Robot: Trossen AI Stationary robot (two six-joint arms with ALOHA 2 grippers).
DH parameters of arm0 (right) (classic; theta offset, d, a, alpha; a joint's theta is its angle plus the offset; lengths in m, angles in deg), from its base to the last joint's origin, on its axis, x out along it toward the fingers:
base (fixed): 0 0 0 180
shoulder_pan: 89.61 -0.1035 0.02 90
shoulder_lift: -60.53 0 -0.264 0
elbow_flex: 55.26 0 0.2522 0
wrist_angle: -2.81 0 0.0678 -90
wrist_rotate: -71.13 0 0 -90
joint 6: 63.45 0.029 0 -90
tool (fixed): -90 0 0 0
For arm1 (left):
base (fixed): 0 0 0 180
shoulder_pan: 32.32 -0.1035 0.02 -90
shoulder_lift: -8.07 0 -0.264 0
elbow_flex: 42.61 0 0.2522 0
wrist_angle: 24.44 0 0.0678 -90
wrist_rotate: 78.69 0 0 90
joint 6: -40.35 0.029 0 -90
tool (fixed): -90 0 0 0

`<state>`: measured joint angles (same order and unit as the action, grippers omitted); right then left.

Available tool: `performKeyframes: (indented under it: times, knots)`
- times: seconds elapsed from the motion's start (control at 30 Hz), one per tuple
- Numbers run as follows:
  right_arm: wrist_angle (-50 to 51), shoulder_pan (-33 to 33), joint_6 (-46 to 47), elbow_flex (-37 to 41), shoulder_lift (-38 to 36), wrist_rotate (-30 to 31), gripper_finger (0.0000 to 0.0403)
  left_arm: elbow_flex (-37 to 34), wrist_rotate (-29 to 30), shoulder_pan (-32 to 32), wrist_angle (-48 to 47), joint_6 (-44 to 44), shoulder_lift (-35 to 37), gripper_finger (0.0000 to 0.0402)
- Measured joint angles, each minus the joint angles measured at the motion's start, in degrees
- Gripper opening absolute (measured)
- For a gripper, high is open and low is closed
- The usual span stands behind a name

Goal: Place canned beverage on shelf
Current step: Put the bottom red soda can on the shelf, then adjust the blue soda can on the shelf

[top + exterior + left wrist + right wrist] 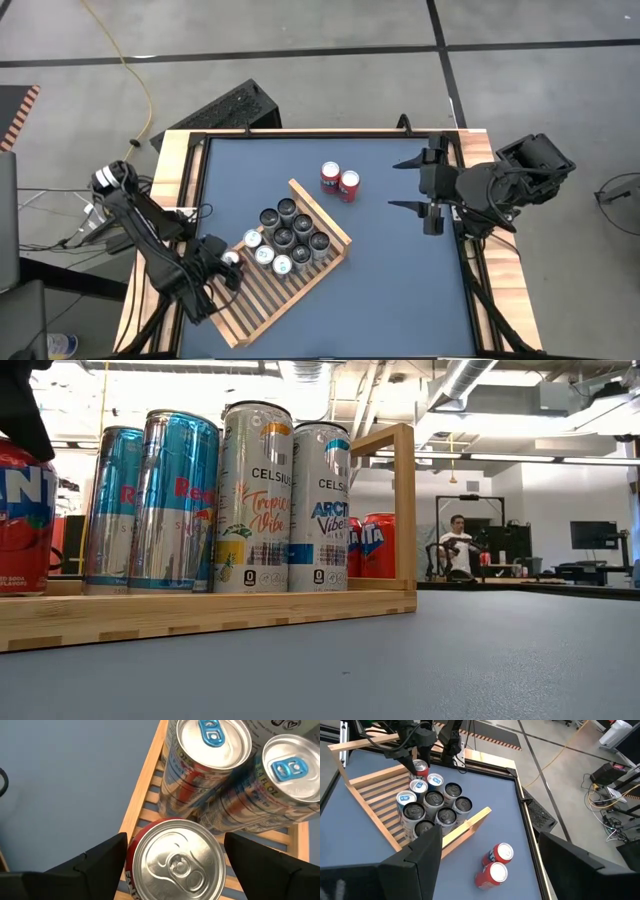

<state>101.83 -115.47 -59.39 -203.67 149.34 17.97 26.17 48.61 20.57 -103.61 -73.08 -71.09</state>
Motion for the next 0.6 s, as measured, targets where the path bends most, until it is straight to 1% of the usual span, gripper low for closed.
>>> performKeyframes:
  times: [0.27,0.43,0.5,0.6]
  knots:
    - [0.05,0.04,-0.21,0.0,0.0,0.01,0.0301,0.0,-0.56,0.02,-0.63,0.13,2.79,0.0318]
    - [0.02,1.0,-1.2,0.0,0.02,-0.58,0.0301,1.94,3.01,0.02,-1.34,-0.44,5.26,0.0318]
    - [-0.15,2.33,-2.15,0.0,0.02,-3.59,0.0301,3.59,4.41,0.0,-1.41,0.59,5.82,0.0318]
    - [-2.29,4.63,-4.49,1.18,0.45,-10.05,0.0301,7.04,7.26,0.0,-1.35,3.52,6.07,0.0318]
